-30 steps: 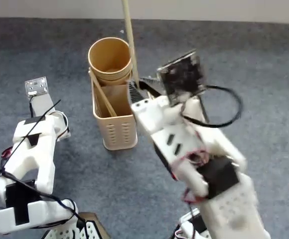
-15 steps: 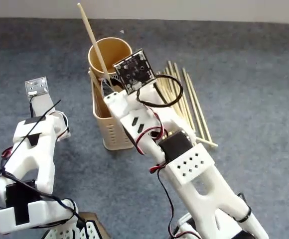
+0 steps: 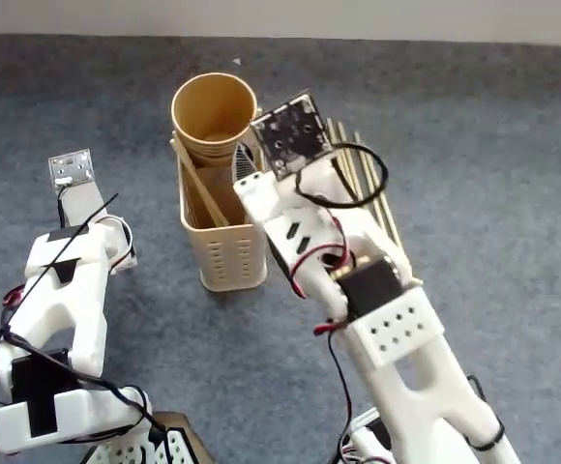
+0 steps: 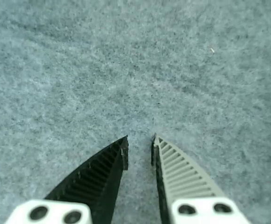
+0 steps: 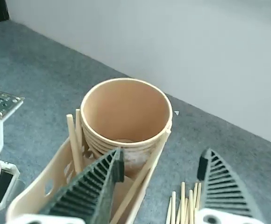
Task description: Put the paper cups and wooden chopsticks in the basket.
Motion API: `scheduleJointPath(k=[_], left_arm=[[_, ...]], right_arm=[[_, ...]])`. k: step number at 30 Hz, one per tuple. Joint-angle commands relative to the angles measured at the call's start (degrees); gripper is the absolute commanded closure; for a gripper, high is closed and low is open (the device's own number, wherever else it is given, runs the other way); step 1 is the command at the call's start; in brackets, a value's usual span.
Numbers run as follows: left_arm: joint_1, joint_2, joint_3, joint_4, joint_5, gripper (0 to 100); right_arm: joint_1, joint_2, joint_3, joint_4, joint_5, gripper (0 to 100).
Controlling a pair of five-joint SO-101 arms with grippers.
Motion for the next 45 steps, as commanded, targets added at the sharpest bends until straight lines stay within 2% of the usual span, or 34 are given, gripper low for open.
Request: scheduleJointPath(k=[1, 6, 11, 14, 19, 25, 32, 39, 41, 43, 45], left_arm=[[1.1, -0.22, -0.22, -0.79, -0.79, 89], [1.19, -0.22, -0.22, -0.79, -0.79, 89], [1.63, -0.22, -0.22, -0.79, -2.2, 89], [1.71, -0.22, -0.13, -0.79, -3.34, 89], [1.71, -0.22, -0.13, -0.79, -3.34, 89], [1.71, -0.22, -0.13, -0.79, -3.43, 89], [1.71, -0.22, -0.13, -0.79, -3.43, 89], [1.71, -0.22, -0.13, -0.79, -3.43, 89], [1.71, -0.22, -0.13, -0.79, -3.43, 89], [1.71, -0.22, -0.13, -0.79, -3.43, 89], [1.71, -0.22, -0.13, -0.79, -3.43, 89]], right_arm=[[3.12, -5.23, -0.66, 4.88, 0.53, 76.0], [14.9, -4.18, -6.46, 16.48, 0.97, 80.5], [21.05, 6.99, -7.69, 25.01, 7.82, 80.7], [23.78, 15.08, -7.34, 25.89, 10.02, 80.7], [23.43, 28.44, -7.78, 23.69, 16.53, 80.7], [21.85, 38.9, -7.78, 20.18, 28.22, 80.7], [21.85, 46.73, -7.78, 18.59, 35.16, 80.7], [21.93, 55.69, -7.87, 17.45, 37.45, 81.3], [22.2, 56.48, -7.87, 15.69, 37.27, 86.6], [22.29, 56.4, -8.22, 14.46, 33.93, 98.3], [22.73, 56.31, -10.51, 14.46, 30.24, 98.0]])
